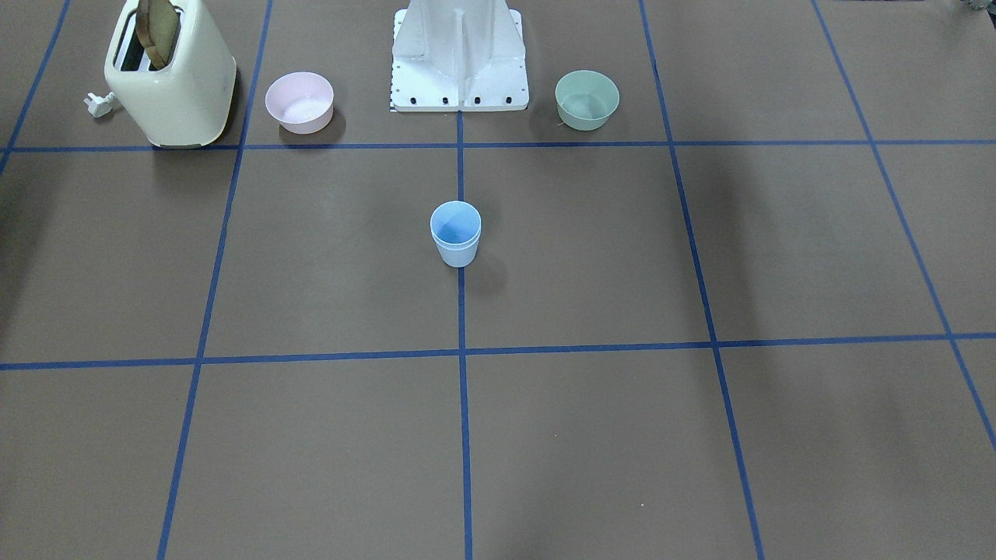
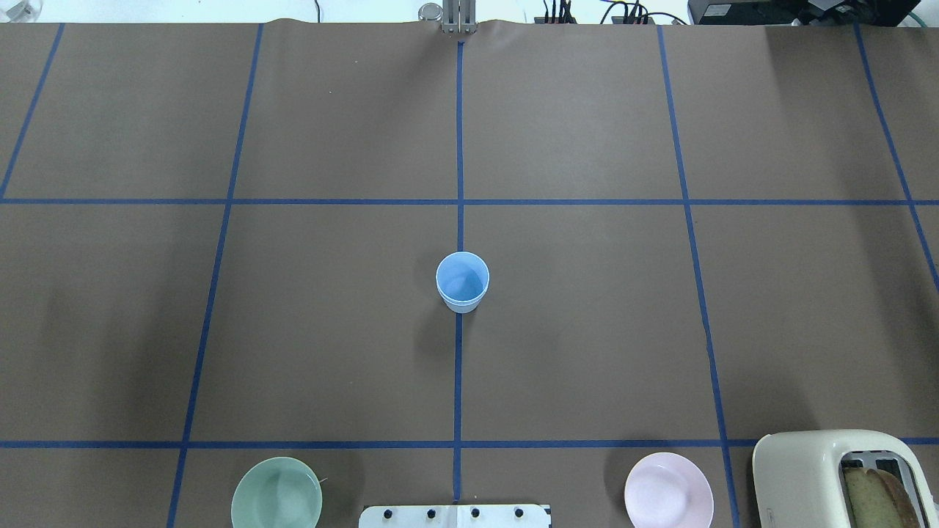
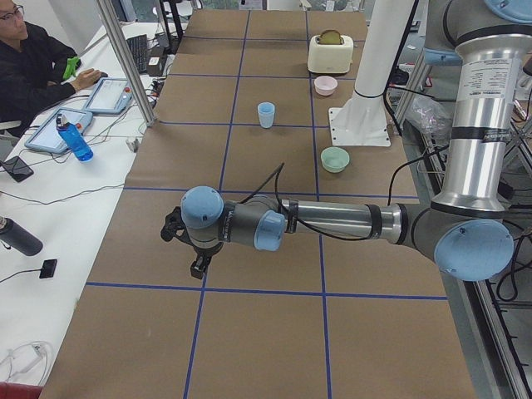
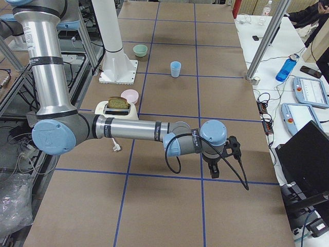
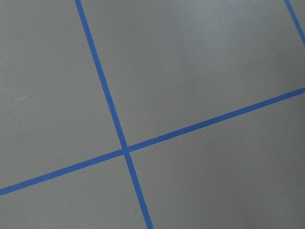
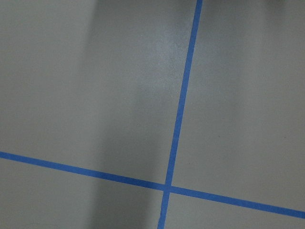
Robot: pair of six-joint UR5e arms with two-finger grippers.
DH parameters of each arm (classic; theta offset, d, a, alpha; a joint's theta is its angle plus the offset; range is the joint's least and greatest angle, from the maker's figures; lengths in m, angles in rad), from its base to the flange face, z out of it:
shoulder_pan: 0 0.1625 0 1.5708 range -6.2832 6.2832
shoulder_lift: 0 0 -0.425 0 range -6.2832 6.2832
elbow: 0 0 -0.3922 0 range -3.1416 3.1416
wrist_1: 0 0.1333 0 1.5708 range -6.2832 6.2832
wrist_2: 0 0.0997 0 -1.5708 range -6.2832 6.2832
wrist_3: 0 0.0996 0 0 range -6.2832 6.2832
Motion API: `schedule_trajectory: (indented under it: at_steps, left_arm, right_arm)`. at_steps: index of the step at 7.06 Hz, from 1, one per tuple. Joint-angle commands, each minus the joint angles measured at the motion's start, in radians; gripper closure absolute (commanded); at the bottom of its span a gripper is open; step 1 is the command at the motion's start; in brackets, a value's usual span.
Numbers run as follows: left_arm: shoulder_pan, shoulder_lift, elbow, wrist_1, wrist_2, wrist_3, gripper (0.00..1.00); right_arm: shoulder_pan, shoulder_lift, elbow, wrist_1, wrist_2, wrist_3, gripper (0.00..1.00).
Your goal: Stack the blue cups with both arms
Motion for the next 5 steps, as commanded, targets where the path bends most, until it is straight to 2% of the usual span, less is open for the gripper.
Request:
schedule_trajectory:
  at_steps: [1, 5]
  left_arm:
    - [-0.001, 0.001, 0.014, -0.018, 0.003, -0.001, 0.02]
    - [-0.001, 0.003, 0.012, -0.020, 0.001, -0.007, 0.02]
  right_arm:
    - [0.006, 0.007, 0.012, 0.014, -0.008, -0.001, 0.00]
    - [0.006, 0.004, 0.018, 0.011, -0.008, -0.001, 0.00]
